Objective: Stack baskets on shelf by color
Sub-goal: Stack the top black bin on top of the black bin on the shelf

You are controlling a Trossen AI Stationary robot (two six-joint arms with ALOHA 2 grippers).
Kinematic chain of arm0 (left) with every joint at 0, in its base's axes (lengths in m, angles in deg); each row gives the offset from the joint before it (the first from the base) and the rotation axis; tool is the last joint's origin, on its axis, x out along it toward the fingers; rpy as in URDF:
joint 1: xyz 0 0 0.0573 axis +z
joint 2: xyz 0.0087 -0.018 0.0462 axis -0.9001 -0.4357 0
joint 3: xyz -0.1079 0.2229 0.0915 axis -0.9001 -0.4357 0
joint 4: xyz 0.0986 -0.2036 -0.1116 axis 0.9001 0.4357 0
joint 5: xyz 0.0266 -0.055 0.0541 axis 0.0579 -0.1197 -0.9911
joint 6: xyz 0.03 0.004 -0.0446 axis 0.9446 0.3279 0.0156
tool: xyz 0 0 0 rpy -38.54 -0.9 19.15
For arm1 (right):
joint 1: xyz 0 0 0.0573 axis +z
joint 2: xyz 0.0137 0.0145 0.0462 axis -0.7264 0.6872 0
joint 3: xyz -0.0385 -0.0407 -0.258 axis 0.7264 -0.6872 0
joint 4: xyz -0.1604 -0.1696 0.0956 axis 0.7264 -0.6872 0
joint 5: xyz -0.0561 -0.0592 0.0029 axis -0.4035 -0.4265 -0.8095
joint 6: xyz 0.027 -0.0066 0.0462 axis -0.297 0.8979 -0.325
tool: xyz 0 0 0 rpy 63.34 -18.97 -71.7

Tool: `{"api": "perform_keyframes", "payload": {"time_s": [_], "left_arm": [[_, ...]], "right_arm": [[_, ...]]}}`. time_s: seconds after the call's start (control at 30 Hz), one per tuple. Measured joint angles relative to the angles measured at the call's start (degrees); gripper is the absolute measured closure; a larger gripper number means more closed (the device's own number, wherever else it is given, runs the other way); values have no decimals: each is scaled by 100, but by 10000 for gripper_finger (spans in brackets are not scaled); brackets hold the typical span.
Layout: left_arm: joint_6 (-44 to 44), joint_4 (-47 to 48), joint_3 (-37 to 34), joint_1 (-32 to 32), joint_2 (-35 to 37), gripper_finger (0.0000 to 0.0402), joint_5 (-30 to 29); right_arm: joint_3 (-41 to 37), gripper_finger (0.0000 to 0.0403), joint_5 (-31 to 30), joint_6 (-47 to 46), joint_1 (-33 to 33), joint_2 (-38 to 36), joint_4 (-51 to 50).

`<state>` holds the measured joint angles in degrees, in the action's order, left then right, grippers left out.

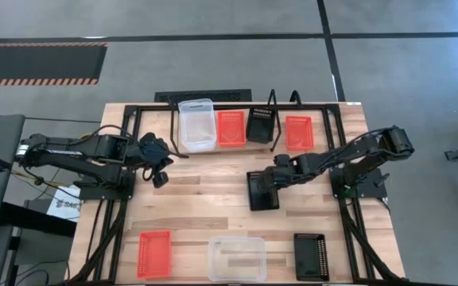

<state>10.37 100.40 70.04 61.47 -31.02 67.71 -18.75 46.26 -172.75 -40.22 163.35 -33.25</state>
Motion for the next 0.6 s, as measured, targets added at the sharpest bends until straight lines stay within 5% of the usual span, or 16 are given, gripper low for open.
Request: {"api": "perform_keyframes", "payload": {"time_s": [0.3, 0.6], "left_arm": [[-11, -8, 0, 0, 0, 401, -36], [-17, -322, 4, 0, 0, 401, -32]], "right_arm": [[219, 395, 7, 274, -112, 2, 82], [2234, 400, -169, 1606, -4, 0, -458]]}}
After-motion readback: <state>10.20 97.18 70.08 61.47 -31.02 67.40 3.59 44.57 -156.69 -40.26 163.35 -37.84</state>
